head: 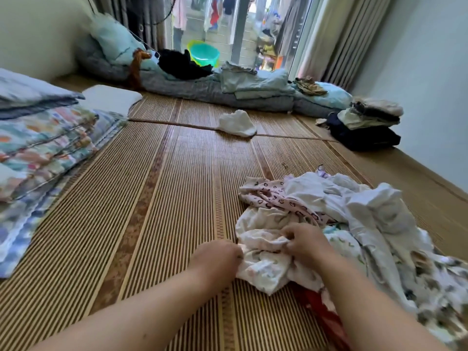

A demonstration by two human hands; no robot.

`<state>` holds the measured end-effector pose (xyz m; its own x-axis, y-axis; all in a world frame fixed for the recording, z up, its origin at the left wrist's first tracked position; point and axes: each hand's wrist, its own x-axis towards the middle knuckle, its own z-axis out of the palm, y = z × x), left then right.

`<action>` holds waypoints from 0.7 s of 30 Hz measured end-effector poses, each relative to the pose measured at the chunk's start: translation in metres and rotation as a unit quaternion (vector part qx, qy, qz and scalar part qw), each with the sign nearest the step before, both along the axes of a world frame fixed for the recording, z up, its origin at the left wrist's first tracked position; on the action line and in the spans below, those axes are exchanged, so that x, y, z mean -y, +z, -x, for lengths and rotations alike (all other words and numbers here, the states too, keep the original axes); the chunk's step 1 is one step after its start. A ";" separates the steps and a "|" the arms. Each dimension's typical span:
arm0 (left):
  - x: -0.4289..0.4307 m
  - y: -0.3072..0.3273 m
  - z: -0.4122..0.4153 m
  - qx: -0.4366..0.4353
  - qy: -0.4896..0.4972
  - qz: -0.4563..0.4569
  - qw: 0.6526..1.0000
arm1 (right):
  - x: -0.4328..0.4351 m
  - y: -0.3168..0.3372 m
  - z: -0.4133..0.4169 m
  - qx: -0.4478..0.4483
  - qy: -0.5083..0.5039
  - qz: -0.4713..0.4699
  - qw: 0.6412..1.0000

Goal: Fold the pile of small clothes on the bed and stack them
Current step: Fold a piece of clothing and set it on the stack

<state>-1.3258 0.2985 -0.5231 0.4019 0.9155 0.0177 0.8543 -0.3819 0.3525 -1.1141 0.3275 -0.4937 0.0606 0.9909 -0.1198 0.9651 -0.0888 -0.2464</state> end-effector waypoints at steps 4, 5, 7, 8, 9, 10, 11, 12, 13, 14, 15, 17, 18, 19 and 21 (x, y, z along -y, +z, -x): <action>-0.002 0.024 0.028 0.056 0.027 0.034 0.997 | 0.011 0.060 0.004 -0.172 -0.006 -0.096 0.981; -0.001 0.035 0.034 0.063 0.032 0.042 0.997 | 0.014 0.080 0.012 -0.223 0.001 -0.121 0.967; 0.004 0.061 0.043 0.101 0.035 0.046 0.993 | 0.023 0.122 0.032 -0.291 0.032 -0.161 0.943; 0.008 0.077 0.045 0.131 0.030 0.042 0.990 | 0.030 0.143 0.044 -0.318 0.050 -0.172 0.931; 0.013 0.096 0.046 0.164 0.024 0.035 0.986 | 0.037 0.163 0.056 -0.338 0.066 -0.180 0.921; 0.018 0.115 0.047 0.201 0.018 0.027 0.979 | 0.044 0.180 0.067 -0.346 0.081 -0.187 0.916; 0.023 0.134 0.046 0.243 0.013 0.021 0.970 | 0.049 0.195 0.076 -0.347 0.093 -0.195 0.913; 0.029 0.154 0.045 0.288 0.009 0.014 0.958 | 0.056 0.209 0.085 -0.350 0.105 -0.204 0.908; 0.036 0.172 0.045 0.336 0.006 0.011 0.942 | 0.062 0.221 0.093 -0.360 0.114 -0.208 0.902; 0.041 0.188 0.045 0.383 0.003 0.012 0.924 | 0.068 0.231 0.101 -0.376 0.124 -0.208 0.895; 0.048 0.203 0.046 0.419 0.000 0.012 0.908 | 0.072 0.240 0.108 -0.390 0.133 -0.207 0.887; 0.060 0.224 0.049 0.425 0.006 -0.012 0.905 | 0.082 0.253 0.120 -0.397 0.148 -0.214 0.880; 0.065 0.230 0.053 0.392 0.018 -0.041 0.919 | 0.086 0.258 0.126 -0.384 0.155 -0.225 0.882; 0.070 0.234 0.058 0.352 0.032 -0.071 0.933 | 0.091 0.261 0.131 -0.362 0.160 -0.238 0.887; 0.073 0.233 0.070 0.277 0.049 -0.108 0.953 | 0.100 0.265 0.138 -0.304 0.167 -0.261 0.901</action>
<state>-1.3961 0.2256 -0.2901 0.1887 0.8988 0.3956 0.5948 -0.4252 0.6822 -1.2523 0.2272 -0.2287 -0.1709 0.8722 0.4583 0.5885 0.4634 -0.6625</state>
